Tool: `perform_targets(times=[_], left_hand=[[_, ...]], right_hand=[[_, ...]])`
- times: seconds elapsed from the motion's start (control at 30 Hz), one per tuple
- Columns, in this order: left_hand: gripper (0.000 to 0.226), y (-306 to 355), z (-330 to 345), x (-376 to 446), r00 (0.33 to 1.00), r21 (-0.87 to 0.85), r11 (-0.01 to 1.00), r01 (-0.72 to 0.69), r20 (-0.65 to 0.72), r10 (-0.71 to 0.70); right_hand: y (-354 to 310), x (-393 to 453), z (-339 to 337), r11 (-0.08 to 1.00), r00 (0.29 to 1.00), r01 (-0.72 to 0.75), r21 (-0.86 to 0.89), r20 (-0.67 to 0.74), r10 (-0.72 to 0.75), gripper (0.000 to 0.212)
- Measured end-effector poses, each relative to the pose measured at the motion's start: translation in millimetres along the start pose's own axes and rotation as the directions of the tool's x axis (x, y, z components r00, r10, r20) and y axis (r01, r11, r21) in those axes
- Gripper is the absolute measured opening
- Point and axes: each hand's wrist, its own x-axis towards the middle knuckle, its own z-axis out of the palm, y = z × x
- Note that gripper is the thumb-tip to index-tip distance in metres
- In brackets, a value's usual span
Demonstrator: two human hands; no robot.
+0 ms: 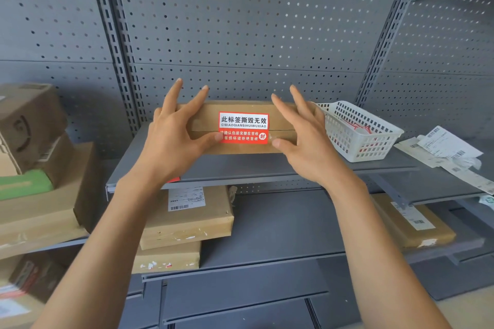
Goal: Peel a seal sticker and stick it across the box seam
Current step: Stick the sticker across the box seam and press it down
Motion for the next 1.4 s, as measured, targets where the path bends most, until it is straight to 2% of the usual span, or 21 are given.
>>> perform_targets(times=[0.07, 0.2, 0.3, 0.47, 0.73, 0.83, 0.9, 0.97, 1.07, 1.2, 1.4], left_hand=[[0.089, 3.4, 1.5, -0.5, 1.0, 0.01, 1.0, 0.011, -0.01, -0.01], [0.102, 15.9, 11.2, -2.8, 0.993, 0.069, 0.996, 0.057, -0.11, -0.049], [0.107, 15.0, 15.0, -5.2, 0.992, 0.121, 0.992, 0.035, -0.126, -0.02], [0.101, 3.8, 11.4, -2.2, 0.998, 0.051, 0.998, 0.037, -0.056, -0.035], [0.082, -5.5, 5.5, -4.3, 0.999, -0.003, 1.0, 0.028, 0.045, -0.027], [0.064, 2.0, 19.1, -8.6, 0.989, -0.109, 0.989, 0.1, -0.1, -0.111], [0.058, 12.4, 32.5, -12.4, 0.949, -0.175, 0.97, 0.167, -0.238, -0.207], [0.053, 19.8, 42.7, -14.9, 0.915, -0.175, 0.961, 0.212, -0.309, -0.258], [0.044, 18.3, 48.6, -15.4, 0.912, -0.159, 0.962, 0.224, -0.314, -0.264], [0.034, 8.6, 46.3, -16.5, 0.934, -0.146, 0.973, 0.177, -0.285, -0.213], [0.033, 0.4, 39.8, -15.8, 0.961, -0.105, 0.986, 0.128, -0.234, -0.149]], right_hand=[[-2.8, -1.2, 1.0, 1.0, 0.999, -0.026, 0.016, 0.02, 0.026, 0.084], [-12.4, 2.7, 15.7, 0.994, 0.991, -0.085, -0.068, -0.107, 0.077, 0.102], [-11.7, 3.1, 22.9, 0.992, 0.987, -0.089, -0.091, -0.14, 0.076, 0.105], [-4.7, 4.1, 16.4, 0.998, 0.996, -0.052, -0.033, -0.074, 0.05, 0.097], [6.2, -1.0, 13.2, 0.997, 1.0, -0.023, 0.076, 0.008, 0.022, 0.071], [-5.8, -0.9, 29.4, 0.985, 0.979, -0.067, 0.157, -0.179, 0.096, 0.053], [-19.1, -1.9, 47.2, 0.981, 0.923, -0.122, 0.151, -0.347, 0.168, 0.052], [-27.5, -2.7, 62.9, 0.978, 0.871, -0.176, 0.113, -0.445, 0.208, 0.054], [-23.4, -1.2, 74.3, 0.978, 0.855, -0.198, 0.071, -0.475, 0.208, 0.051], [-10.6, -1.2, 72.0, 0.988, 0.877, -0.125, 0.091, -0.456, 0.153, 0.039], [0.4, -0.2, 64.3, 0.99, 0.883, -0.053, 0.131, -0.456, 0.108, 0.027]])
